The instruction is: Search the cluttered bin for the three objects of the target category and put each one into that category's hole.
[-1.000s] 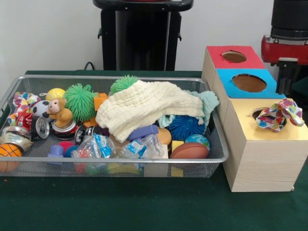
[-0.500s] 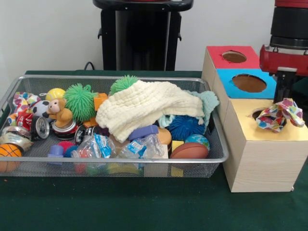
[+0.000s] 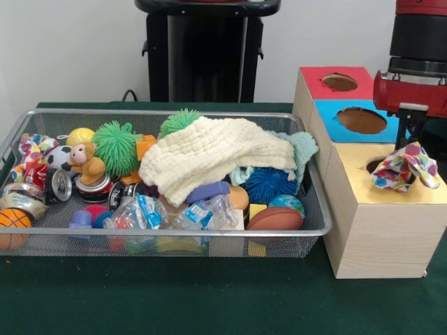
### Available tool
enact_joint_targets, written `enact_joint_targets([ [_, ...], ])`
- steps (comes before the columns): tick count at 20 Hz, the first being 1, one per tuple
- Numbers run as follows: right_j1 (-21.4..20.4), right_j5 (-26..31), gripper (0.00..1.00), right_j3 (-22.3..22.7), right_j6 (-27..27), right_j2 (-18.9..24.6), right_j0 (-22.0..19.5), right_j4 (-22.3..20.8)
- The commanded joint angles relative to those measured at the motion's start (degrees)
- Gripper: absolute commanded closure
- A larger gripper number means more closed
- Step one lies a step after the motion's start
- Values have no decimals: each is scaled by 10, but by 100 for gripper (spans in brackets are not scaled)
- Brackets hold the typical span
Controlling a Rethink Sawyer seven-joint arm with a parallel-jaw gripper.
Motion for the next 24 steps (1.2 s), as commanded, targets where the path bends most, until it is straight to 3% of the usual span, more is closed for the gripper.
enact_joint_targets([
  [1, 38, 2, 100, -7, 128, 46, -28, 29],
  [5, 49, -13, 100, -8, 109, 87, -56, 23],
  [10, 60, -23, 100, -19, 101, 88, -63, 13],
  [17, 101, -125, 100, -32, 79, 123, -106, -40],
  [24, 149, -201, 100, -58, 83, 124, -127, -98],
])
